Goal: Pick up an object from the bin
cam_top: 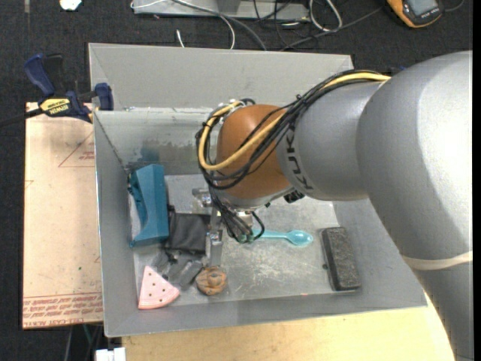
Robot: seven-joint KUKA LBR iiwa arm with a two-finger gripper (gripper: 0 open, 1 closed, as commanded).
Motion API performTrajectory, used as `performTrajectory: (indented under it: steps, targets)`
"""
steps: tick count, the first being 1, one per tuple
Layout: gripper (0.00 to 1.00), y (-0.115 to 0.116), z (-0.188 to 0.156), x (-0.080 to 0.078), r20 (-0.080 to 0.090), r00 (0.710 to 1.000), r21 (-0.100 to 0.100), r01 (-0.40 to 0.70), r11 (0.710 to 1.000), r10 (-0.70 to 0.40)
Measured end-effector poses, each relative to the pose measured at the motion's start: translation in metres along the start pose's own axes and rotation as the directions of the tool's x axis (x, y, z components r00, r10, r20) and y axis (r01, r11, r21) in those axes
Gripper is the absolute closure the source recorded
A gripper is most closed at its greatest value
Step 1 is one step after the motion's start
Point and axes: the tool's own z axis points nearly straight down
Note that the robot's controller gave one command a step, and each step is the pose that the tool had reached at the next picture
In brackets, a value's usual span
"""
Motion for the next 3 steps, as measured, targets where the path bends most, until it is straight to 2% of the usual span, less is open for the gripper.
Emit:
performTrajectory:
  steps: [1, 2, 3]
  targets:
    - [0.0, 0.003, 0.001, 0.006, -0.002, 0.999, 0.0, 0.032, 0.999, -0.032]
    - [1.0, 0.011, -0.053, -0.035, 0.002, 0.962, -0.002, 0.273, 0.962, -0.273]
    - [1.0, 0.011, -0.052, -0.034, 0.001, 0.962, -0.002, 0.273, 0.962, -0.273]
